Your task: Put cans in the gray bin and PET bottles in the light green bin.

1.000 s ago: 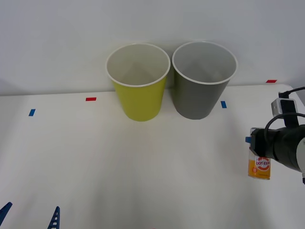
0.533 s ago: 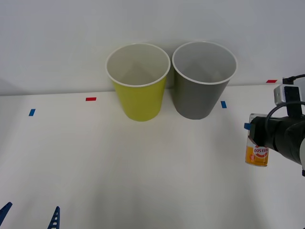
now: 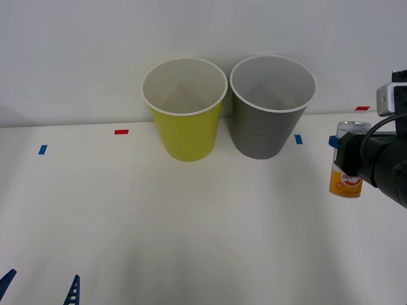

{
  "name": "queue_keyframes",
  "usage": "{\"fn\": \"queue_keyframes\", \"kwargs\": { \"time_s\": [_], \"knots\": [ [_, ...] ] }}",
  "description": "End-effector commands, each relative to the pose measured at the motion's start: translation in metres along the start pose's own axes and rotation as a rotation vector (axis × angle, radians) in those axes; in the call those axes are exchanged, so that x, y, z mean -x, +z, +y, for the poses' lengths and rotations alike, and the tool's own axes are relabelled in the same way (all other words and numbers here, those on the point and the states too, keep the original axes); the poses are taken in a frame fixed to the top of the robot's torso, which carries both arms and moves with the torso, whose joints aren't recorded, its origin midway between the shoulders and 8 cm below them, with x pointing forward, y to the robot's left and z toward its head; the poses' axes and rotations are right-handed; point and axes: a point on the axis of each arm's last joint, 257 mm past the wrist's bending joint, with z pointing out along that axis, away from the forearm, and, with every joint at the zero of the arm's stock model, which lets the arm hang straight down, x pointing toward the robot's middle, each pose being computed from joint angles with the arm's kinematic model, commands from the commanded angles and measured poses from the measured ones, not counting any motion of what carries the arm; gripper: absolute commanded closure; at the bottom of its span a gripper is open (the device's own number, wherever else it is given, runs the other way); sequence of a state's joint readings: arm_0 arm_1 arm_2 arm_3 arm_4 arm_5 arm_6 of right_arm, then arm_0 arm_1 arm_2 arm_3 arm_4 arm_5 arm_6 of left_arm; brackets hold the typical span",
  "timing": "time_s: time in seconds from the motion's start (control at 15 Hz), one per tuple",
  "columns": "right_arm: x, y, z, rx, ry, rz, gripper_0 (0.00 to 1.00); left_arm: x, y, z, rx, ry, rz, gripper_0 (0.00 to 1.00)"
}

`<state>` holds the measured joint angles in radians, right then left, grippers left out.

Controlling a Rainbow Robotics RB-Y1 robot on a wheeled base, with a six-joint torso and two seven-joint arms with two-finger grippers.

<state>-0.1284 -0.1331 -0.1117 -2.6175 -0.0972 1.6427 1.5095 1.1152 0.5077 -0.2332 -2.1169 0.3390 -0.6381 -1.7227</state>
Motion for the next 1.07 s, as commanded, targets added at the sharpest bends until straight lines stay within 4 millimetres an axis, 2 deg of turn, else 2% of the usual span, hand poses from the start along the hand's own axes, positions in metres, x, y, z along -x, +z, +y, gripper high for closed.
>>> {"fn": "queue_keyframes", "kwargs": {
  "time_s": [0.07, 0.33, 0.6, 0.93, 1.07],
  "knots": [
    [0.034, -0.004, 0.004, 0.000, -0.021, -0.087, 1.00, 0.000, 0.000, 0.000, 0.000, 0.000, 0.000, 0.00],
    [0.062, -0.010, 0.013, 0.024, -0.049, -0.148, 1.00, 0.000, 0.000, 0.000, 0.000, 0.000, 0.000, 0.00],
    [0.097, -0.020, 0.031, 0.086, -0.060, -0.255, 1.00, 0.000, 0.000, 0.000, 0.000, 0.000, 0.000, 0.00],
    [0.166, -0.053, 0.059, 0.215, -0.059, -0.481, 1.00, 0.000, 0.000, 0.000, 0.000, 0.000, 0.000, 0.00],
    [0.184, -0.045, 0.063, 0.260, -0.052, -0.529, 1.00, 0.000, 0.000, 0.000, 0.000, 0.000, 0.000, 0.00]
  ]
}}
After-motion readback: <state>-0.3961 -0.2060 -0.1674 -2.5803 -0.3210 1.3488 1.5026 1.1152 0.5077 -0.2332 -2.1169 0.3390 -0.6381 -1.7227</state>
